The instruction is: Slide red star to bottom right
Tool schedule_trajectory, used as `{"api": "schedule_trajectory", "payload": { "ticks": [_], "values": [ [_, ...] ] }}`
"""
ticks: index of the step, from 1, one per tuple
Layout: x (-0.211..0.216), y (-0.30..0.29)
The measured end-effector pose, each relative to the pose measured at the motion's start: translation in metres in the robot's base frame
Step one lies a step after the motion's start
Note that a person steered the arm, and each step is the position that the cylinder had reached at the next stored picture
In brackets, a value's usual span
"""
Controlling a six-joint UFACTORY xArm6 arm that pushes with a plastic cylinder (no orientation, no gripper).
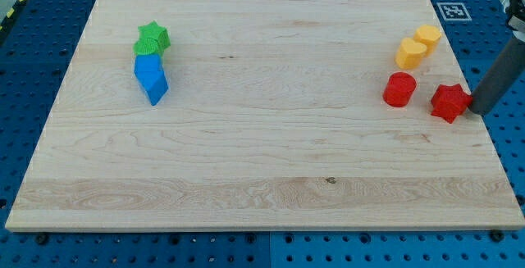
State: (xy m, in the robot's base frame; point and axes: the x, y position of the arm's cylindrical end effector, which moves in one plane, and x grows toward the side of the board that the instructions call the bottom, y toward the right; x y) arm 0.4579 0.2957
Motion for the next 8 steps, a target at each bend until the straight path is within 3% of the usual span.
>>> {"api": "schedule_trajectory", "payload": {
  "ticks": [1, 2, 3, 6, 8],
  "values": [
    [-0.036, 0.002],
    [-0.041, -0.026],
    [-0.024, -0.049],
    [0.04, -0.039],
    [0.03, -0.019]
  ]
}}
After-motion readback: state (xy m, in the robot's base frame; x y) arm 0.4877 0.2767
